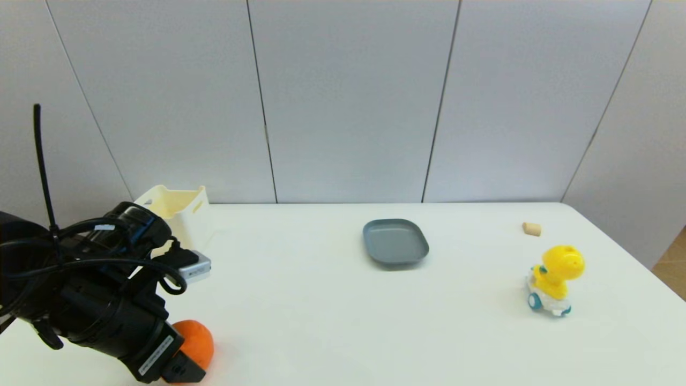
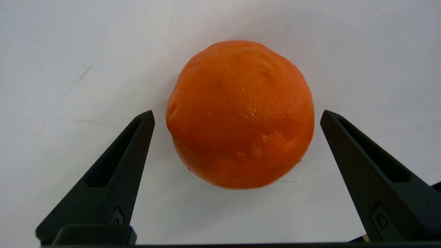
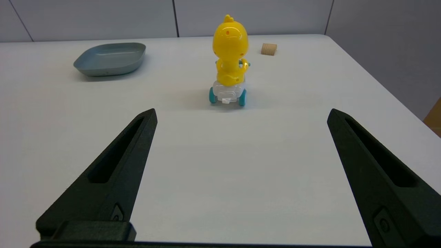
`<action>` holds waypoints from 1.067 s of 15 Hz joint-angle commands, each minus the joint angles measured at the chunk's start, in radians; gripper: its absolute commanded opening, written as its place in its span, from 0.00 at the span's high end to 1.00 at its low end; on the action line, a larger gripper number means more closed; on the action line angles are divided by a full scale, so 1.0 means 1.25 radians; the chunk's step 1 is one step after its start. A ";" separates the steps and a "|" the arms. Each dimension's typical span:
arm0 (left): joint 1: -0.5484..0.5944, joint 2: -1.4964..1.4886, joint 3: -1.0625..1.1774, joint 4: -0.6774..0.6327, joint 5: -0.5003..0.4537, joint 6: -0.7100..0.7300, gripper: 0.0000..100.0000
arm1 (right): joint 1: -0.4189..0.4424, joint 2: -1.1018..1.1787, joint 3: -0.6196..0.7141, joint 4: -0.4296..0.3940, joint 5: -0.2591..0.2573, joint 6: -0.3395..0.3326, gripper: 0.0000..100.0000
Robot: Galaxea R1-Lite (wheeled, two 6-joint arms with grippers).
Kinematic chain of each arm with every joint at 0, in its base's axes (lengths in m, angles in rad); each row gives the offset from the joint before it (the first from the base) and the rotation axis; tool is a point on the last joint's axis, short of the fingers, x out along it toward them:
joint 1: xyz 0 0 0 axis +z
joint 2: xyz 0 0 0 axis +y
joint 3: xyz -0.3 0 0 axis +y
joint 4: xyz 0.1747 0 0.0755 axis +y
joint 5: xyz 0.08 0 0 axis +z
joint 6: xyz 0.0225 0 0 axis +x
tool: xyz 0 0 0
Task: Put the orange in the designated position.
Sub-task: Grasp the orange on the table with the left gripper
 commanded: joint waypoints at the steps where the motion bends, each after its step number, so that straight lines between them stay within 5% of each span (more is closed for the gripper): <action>1: 0.000 0.029 -0.007 0.003 0.001 0.001 0.00 | 0.000 0.000 0.000 0.000 0.000 0.000 0.00; 16: -0.011 0.074 -0.022 0.003 0.005 0.003 0.00 | 0.000 0.000 0.000 0.000 0.000 0.000 0.00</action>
